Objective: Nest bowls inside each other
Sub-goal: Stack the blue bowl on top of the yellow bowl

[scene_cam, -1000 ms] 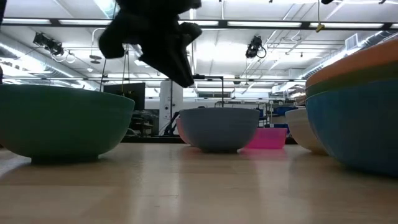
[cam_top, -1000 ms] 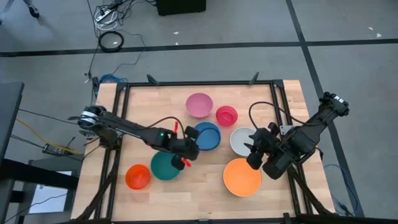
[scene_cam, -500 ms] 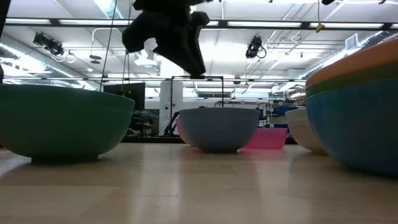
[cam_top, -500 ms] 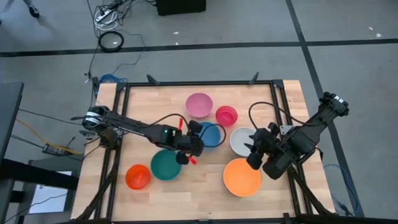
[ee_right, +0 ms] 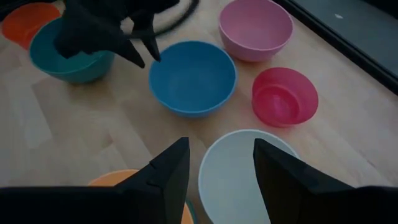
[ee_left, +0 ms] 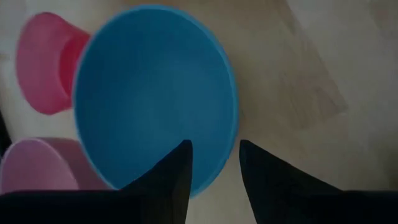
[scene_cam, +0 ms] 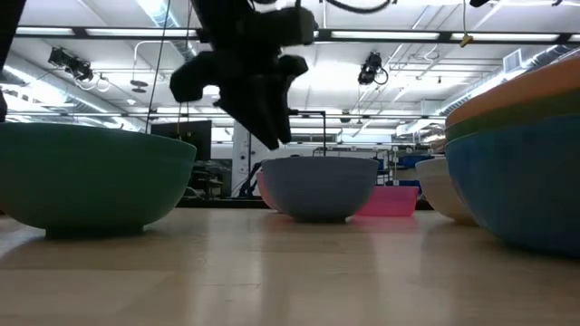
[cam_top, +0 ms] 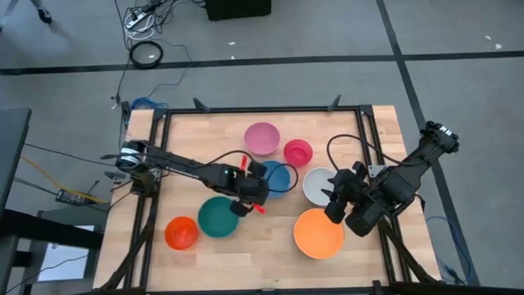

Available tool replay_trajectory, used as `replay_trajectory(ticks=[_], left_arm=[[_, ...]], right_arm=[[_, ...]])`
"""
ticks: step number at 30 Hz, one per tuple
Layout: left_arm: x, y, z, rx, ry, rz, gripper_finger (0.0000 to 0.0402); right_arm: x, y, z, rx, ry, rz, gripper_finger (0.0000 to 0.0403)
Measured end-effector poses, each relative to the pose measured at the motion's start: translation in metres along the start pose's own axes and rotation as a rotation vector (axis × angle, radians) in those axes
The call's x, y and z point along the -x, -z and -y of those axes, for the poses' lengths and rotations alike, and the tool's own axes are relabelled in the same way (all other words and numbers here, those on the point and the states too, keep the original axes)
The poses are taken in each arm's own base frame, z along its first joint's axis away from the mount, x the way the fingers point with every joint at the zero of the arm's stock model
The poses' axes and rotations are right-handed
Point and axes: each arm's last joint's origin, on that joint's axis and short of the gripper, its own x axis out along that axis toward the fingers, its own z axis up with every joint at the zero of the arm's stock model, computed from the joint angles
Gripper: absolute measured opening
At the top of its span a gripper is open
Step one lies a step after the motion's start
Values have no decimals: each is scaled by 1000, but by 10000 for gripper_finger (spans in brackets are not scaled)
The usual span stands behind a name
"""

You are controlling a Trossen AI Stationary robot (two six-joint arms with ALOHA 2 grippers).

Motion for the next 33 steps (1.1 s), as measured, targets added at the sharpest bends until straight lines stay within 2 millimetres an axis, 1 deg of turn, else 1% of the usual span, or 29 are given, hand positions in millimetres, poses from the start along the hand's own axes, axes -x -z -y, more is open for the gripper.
replay_trajectory(ticks=[2,9,12,19,21,24,28,33], left_arm=[[-6,0,2,-13,8,-14,142],[-17,-1,6,-32,19,-25,142],[-20,-2,6,-30,19,-19,142],[-33,-5,4,-12,12,6,142],[-37,-5,4,-10,18,0,136],[-40,-3,5,-11,26,-14,107],[-39,-3,4,-6,26,-9,21],[-40,-3,2,1,19,-6,9]], right_arm=[[0,0,0,1,-1,-1,166],[1,1,-1,-1,-6,-7,166],[1,1,-1,-1,-6,-8,166],[1,1,-1,-1,-8,-8,166],[1,1,-1,-1,-9,-10,166],[1,2,-1,-2,-13,-16,166],[2,2,-1,-2,-15,-17,166],[2,2,-1,-1,-14,-17,166]])
